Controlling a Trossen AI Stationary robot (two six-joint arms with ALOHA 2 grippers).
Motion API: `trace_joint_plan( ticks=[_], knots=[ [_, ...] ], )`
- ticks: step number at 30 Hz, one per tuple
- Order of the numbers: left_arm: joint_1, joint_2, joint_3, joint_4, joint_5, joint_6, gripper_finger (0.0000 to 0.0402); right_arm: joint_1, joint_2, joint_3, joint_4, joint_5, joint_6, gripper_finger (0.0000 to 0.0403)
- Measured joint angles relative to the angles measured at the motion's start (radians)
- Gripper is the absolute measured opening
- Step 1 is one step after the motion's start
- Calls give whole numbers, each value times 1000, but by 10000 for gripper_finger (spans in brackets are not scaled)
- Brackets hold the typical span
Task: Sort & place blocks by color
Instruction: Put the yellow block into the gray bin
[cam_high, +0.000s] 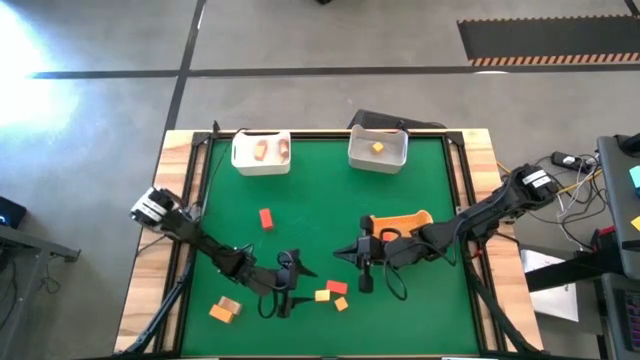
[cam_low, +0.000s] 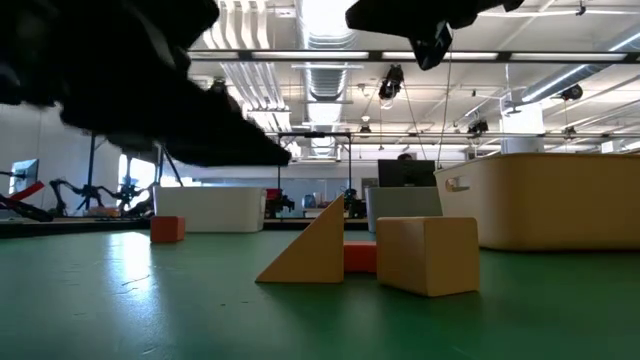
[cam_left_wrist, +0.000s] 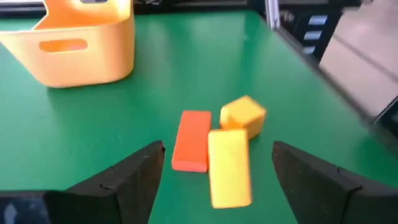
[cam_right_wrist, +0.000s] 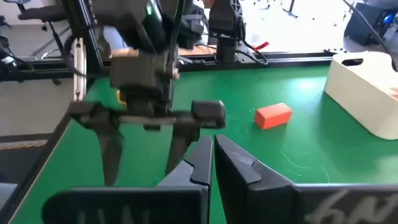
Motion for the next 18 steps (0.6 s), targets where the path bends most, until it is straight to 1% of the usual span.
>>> trace_joint_plan(
  ticks=[3,6,11,18],
  knots=[
    [32,46,11,-3,0,20,283,0,0,0,26,0,-29,9],
    [57,87,31,-2,30,-34,283,0,0,0,34,0,-61,9],
    [51,152,87,2,74,-64,283,0,-2,0,26,-1,-102,9],
    [50,219,153,5,80,-118,283,0,-2,0,-15,-2,-118,9]
  ],
)
